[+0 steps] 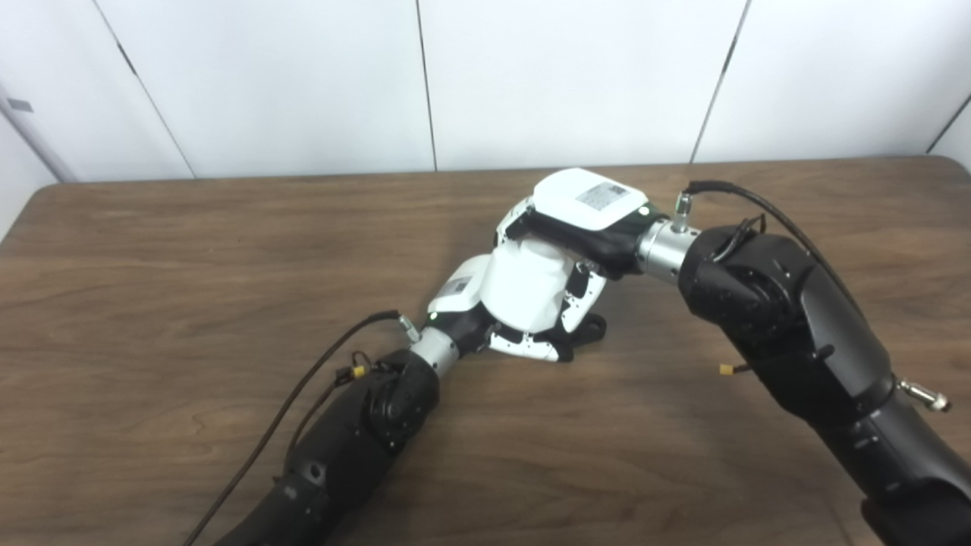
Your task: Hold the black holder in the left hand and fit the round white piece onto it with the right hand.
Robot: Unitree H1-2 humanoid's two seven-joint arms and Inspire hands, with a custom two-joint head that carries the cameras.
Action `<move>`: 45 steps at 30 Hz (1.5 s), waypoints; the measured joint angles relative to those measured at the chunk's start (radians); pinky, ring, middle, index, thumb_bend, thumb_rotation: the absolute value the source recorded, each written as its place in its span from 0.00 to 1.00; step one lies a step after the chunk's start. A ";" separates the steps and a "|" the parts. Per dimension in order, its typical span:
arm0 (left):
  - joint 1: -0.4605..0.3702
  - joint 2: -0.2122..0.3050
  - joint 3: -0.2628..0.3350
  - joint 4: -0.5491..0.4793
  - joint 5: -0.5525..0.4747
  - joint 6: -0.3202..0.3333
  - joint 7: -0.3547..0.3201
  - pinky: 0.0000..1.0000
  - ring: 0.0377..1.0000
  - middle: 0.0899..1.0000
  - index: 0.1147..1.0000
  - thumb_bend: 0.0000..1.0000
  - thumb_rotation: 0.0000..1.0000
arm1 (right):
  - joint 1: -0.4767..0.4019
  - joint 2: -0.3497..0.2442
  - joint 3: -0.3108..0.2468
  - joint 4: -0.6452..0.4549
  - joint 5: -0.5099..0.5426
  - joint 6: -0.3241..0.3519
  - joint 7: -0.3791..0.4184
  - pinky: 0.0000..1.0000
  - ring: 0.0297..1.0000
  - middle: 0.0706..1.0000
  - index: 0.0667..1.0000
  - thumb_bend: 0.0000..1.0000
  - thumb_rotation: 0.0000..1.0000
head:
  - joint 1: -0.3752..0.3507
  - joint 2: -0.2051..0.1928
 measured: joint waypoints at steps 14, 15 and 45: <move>0.001 0.008 0.000 0.000 -0.007 -0.009 0.000 1.00 1.00 0.92 0.41 0.52 0.06 | -0.077 -0.075 -0.043 0.047 -0.120 -0.176 -0.121 0.90 0.87 0.76 0.45 0.52 0.14 | -0.078 -0.014; 0.002 0.009 0.000 -0.001 -0.007 -0.010 0.000 1.00 1.00 0.92 0.41 0.52 0.06 | -0.082 -0.080 -0.049 0.048 -0.129 -0.192 -0.134 0.90 0.87 0.76 0.45 0.52 0.14 | -0.078 -0.014; 0.005 0.019 0.000 -0.013 -0.011 -0.009 -0.001 1.00 1.00 0.92 0.41 0.52 0.06 | -0.018 -0.098 -0.040 0.073 -0.184 -0.285 -0.165 0.84 0.84 0.74 0.45 0.53 0.14 | -0.072 0.006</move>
